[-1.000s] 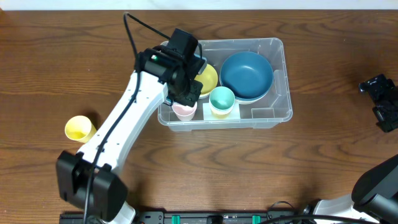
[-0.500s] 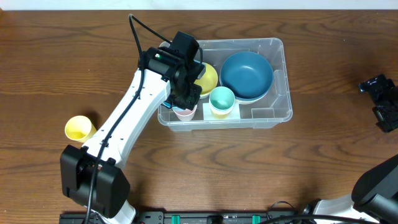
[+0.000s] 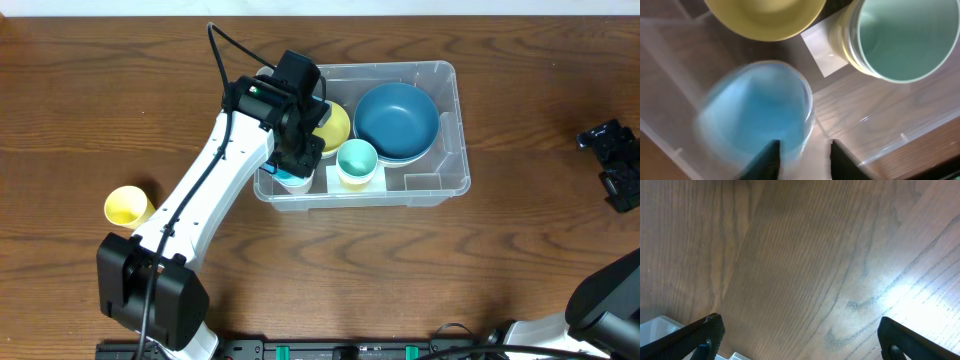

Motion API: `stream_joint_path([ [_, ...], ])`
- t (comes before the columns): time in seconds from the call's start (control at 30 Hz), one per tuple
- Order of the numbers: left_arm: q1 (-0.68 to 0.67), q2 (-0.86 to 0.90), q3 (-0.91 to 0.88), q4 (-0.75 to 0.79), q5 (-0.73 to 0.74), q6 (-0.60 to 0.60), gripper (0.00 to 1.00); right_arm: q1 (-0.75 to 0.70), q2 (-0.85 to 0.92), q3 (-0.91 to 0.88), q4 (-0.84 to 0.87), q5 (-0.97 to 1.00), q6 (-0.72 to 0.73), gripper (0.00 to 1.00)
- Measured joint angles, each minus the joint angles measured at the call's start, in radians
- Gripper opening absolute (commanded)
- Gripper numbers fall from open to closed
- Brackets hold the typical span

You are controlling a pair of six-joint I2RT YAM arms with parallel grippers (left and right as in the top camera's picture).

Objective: Pack container
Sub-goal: 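Open the left gripper and move it to the yellow cup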

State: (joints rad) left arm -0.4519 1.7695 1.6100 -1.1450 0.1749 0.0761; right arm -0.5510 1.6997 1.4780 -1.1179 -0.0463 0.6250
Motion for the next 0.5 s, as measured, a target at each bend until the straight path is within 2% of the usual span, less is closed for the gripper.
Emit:
stream_joint_path([
  [0.1,0.0,0.0,0.0,0.0,0.001,0.001,0.64,0.0,0.0,0.0,0.0,0.0,0.0,0.99],
  [0.37,0.008,0.0,0.0,0.008,-0.004,0.002,0.77,0.0,0.0,0.0,0.0,0.0,0.0,0.99],
  [0.5,0.047,-0.017,0.001,-0.003,-0.011,-0.007,0.93,0.0,0.0,0.0,0.0,0.0,0.0,0.99],
])
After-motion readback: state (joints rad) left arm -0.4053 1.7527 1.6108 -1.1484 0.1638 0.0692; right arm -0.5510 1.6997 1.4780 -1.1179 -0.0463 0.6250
